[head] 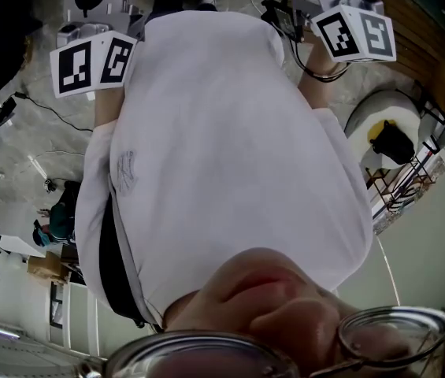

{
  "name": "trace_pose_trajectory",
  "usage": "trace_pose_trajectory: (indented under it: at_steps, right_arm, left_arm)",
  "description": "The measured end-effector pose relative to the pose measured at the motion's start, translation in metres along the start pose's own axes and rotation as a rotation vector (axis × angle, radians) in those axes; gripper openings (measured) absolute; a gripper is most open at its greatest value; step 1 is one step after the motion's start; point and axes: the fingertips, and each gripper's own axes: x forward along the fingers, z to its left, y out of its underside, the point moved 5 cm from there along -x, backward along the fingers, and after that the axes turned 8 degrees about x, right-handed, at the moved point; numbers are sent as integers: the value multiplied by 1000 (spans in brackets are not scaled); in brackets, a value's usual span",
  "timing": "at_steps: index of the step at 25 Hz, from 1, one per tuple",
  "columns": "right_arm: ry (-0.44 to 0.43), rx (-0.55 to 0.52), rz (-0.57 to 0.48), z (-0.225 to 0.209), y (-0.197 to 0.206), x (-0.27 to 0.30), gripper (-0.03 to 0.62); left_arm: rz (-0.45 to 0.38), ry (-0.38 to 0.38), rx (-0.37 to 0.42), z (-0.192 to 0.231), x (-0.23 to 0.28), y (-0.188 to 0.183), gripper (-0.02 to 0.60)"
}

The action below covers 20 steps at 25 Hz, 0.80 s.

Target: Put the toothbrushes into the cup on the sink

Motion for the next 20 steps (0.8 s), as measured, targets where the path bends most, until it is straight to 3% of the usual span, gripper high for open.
trace_pose_trajectory:
  at_steps: [6,20]
  right_arm:
    - [17,8,41,-17,11,-20,9]
    - [-4,7,97,-31,25,-6,9]
  left_arm:
    - [14,-27,12,-11,4,3,8]
    - [23,-39,17,-12,18,10,8]
